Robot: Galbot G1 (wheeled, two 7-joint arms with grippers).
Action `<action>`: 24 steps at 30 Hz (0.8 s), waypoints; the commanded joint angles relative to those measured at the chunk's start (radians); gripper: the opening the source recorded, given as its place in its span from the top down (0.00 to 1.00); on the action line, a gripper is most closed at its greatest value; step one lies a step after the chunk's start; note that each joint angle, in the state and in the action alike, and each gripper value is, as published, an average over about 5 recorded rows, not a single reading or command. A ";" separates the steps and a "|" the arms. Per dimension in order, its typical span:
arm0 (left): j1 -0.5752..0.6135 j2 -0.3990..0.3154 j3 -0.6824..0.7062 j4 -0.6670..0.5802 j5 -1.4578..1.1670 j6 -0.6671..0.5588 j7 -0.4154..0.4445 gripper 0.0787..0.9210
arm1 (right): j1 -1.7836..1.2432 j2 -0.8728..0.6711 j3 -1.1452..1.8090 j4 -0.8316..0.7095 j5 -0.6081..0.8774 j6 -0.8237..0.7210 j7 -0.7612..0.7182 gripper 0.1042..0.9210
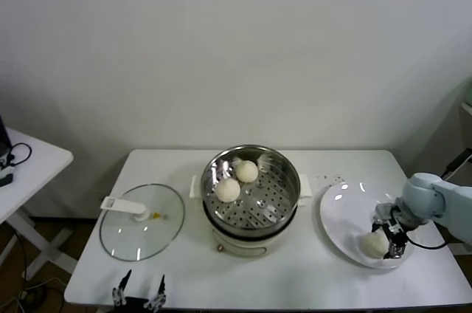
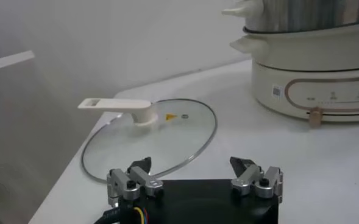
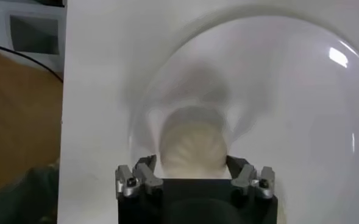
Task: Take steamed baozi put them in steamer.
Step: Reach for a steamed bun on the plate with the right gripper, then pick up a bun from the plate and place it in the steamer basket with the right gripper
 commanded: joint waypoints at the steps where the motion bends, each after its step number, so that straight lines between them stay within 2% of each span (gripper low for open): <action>1: 0.001 -0.023 0.004 -0.002 0.000 0.000 0.000 0.12 | -0.024 0.004 0.043 -0.006 -0.029 -0.001 0.023 0.24; 11: 0.005 -0.024 0.004 -0.005 0.003 -0.006 -0.001 0.12 | 0.066 -0.004 0.012 0.040 -0.031 0.027 0.011 0.32; 16: 0.007 -0.024 0.003 -0.007 0.007 -0.007 -0.001 0.12 | 0.352 0.007 -0.189 0.104 0.033 0.108 -0.015 0.33; 24: 0.011 -0.025 -0.001 -0.005 0.013 -0.009 -0.002 0.12 | 0.788 0.135 -0.464 0.123 0.194 0.356 -0.082 0.34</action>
